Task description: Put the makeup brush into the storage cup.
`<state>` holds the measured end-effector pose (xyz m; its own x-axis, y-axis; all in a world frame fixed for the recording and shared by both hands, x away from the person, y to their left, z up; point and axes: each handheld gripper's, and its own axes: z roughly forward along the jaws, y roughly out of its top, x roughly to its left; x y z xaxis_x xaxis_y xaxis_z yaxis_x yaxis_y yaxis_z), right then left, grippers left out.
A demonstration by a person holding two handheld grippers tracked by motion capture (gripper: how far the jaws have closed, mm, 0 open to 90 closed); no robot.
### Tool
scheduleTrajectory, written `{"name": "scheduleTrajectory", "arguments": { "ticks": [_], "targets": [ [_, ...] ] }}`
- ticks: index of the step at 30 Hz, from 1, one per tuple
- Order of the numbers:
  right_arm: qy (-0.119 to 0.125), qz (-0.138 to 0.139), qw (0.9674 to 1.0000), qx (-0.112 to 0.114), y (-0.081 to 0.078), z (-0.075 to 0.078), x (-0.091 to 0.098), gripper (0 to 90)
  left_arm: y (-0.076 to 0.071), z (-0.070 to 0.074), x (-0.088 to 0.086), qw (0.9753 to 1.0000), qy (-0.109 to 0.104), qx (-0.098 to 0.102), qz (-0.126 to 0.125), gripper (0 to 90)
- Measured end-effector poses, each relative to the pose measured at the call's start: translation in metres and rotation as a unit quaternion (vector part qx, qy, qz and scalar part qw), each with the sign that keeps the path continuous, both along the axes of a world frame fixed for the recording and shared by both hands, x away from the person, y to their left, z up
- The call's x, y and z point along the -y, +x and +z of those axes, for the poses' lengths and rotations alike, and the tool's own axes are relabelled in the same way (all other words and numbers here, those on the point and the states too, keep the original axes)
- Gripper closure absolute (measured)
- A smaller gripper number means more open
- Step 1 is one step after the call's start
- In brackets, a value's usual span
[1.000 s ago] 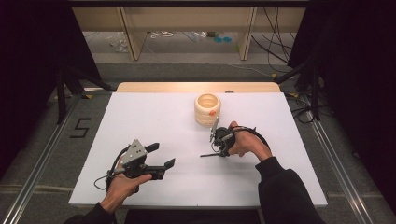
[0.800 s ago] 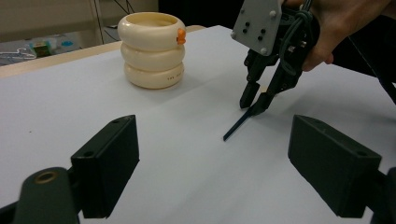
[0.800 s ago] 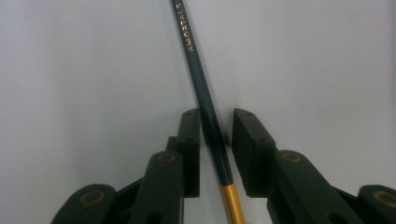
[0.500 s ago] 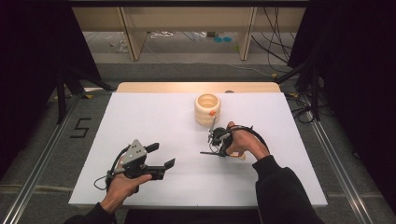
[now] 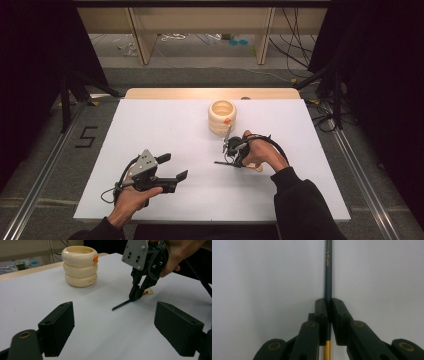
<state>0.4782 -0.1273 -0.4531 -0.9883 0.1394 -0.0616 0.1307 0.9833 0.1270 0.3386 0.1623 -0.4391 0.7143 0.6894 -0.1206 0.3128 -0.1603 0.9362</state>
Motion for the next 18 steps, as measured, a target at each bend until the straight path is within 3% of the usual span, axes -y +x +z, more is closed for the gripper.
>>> {"name": "scheduleTrajectory", "arguments": {
  "ticks": [6, 10, 14, 18],
  "targets": [
    [0.012, -0.003, 0.9997, 0.020, -0.001, 0.006, 0.001, 83.4, -0.001, -0.002, 0.003, 0.9998, 0.014, -0.011, -0.012, 16.2],
    [0.019, 0.000, 0.9990, 0.040, -0.007, 0.018, -0.004, 83.5, -0.001, -0.004, 0.006, 0.9990, 0.028, -0.022, -0.027, 16.2],
    [0.038, 0.047, 0.9963, 0.061, -0.017, 0.031, -0.015, 83.4, -0.001, -0.006, 0.008, 0.9983, 0.033, -0.028, -0.038, 16.0],
    [0.038, 0.064, 0.9943, 0.076, -0.035, 0.042, -0.028, 83.4, -0.001, -0.008, 0.009, 0.9973, 0.041, -0.042, -0.044, 15.8]
  ]
}}
